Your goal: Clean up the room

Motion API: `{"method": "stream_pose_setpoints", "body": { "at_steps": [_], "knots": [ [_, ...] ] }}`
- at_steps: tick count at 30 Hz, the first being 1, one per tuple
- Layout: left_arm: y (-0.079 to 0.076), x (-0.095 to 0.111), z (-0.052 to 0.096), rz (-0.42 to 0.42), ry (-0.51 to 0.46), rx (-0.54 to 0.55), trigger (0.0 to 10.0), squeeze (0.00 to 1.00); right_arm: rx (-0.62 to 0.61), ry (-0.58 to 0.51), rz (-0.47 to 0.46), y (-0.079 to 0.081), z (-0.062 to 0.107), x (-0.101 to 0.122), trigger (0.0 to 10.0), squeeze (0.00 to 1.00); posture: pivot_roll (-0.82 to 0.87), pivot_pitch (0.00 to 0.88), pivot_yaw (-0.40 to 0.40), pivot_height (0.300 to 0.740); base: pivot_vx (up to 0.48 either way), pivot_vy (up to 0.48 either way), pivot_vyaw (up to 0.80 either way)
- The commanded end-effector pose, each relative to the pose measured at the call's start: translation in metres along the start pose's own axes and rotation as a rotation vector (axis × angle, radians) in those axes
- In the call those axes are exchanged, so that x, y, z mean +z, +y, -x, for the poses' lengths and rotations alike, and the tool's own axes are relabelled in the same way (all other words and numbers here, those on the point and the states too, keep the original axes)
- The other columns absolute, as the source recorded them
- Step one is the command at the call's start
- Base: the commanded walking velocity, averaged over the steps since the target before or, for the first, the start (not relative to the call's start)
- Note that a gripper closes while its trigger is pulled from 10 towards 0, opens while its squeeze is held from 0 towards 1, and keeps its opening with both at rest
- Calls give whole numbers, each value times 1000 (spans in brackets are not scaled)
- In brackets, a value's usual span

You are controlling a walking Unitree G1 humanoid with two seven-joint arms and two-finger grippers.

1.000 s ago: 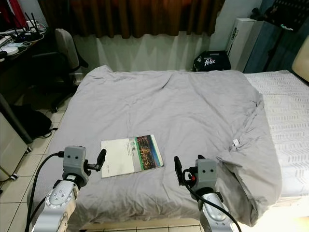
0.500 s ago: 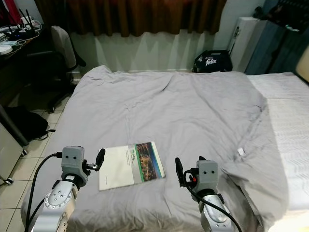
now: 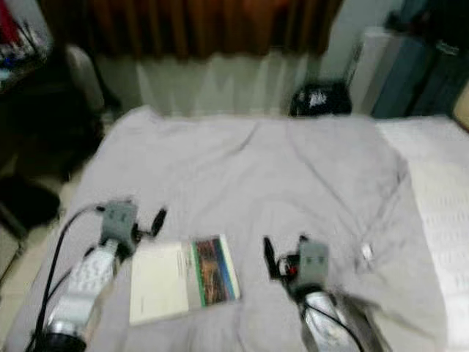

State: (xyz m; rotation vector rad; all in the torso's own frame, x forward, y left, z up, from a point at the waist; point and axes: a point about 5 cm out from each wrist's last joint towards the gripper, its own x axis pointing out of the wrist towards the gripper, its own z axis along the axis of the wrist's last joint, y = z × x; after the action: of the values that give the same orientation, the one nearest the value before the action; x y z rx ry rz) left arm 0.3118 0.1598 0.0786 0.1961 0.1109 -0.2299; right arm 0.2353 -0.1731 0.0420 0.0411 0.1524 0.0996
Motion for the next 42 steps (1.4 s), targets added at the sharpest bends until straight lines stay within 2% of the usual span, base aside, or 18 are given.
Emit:
{"method": "stream_pose_setpoints", "body": {
  "at_steps": [1, 4, 6, 12, 13, 15, 16, 17, 18, 21, 26, 28, 29, 30, 33, 36, 40, 42],
  "knots": [
    [4, -4, -8, -20, 49, -13, 10000, 0, -13, 1, 0, -4, 5, 1, 10000, 0, -53, 0, -2, 740, 0, 0, 0],
    [9, -7, -15, -31, 93, -11, 10000, 0, -15, 14, 2, -4, 11, -1, 10000, 0, -75, 0, -3, 740, 0, 0, 0],
    [23, -15, -23, -78, 182, 50, 10000, 0, -23, 39, 11, -7, 29, -3, 10000, 0, -134, 39, -11, 740, 0, 0, 0],
    [53, -21, -21, -132, 258, 195, 10000, 0, -34, 87, 38, -14, 66, -4, 10000, 0, -225, 130, -36, 740, 0, 0, 0],
    [53, -21, -21, -132, 258, 195, 10000, 0, -34, 87, 38, -14, 66, -4, 10000, 0, -225, 130, -36, 740, 0, 0, 0],
    [70, -23, -16, -170, 275, 269, 10000, 0, -34, 129, 52, -15, 92, -2, 10000, 0, -261, 184, -60, 740, 0, 0, 0],
    [70, -23, -16, -170, 275, 269, 10000, 0, -34, 129, 52, -15, 92, -2, 10000, 0, -261, 184, -60, 740, 0, 0, 0],
    [81, -31, -8, -221, 326, 309, 10000, 0, -18, 173, 64, -12, 116, 2, 10000, 0, -282, 224, -82, 740, 0, 0, 0],
    [84, -35, -5, -238, 343, 325, 10000, 0, -7, 190, 69, -9, 127, 5, 10000, 0, -304, 264, -99, 740, 0, 0, 0],
    [88, -41, 1, -221, 352, 356, 10000, 0, 8, 224, 72, -6, 147, 15, 10000, 0, -333, 326, -125, 740, 0, 0, 0],
    [87, -44, 3, -156, 341, 365, 10000, 0, 10, 259, 71, -5, 165, 25, 10000, 0, -357, 372, -150, 740, 0, 0, 0],
    [84, -44, 2, -184, 340, 377, 10000, 0, 19, 302, 82, -3, 182, 34, 10000, 0, -401, 421, -174, 740, 0, 0, 0],
    [84, -44, 2, -184, 340, 377, 10000, 0, 19, 302, 82, -3, 182, 34, 10000, 0, -401, 421, -174, 740, 0, 0, 0],
    [86, -42, 2, -218, 330, 411, 10000, 0, 16, 337, 90, -2, 197, 43, 10000, 0, -426, 441, -181, 740, 0, 0, 0],
    [88, -41, 2, -216, 324, 427, 10000, 0, 8, 349, 90, -2, 204, 47, 10000, 0, -449, 455, -194, 740, 0, 0, 0],
    [101, -42, 10, -329, 331, 528, 10000, 0, -6, 425, 87, -1, 227, 55, 10000, 0, -466, 473, -212, 740, 0, 0, 0],
    [106, -44, 14, -284, 337, 564, 10000, 0, -5, 446, 86, 0, 233, 58, 10000, 0, -468, 483, -216, 740, 0, 0, 0],
    [113, -51, 22, -155, 362, 627, 10000, 0, -9, 474, 81, 1, 239, 62, 10000, 0, -475, 505, -224, 740, 0, 0, 0]
  ]
}}
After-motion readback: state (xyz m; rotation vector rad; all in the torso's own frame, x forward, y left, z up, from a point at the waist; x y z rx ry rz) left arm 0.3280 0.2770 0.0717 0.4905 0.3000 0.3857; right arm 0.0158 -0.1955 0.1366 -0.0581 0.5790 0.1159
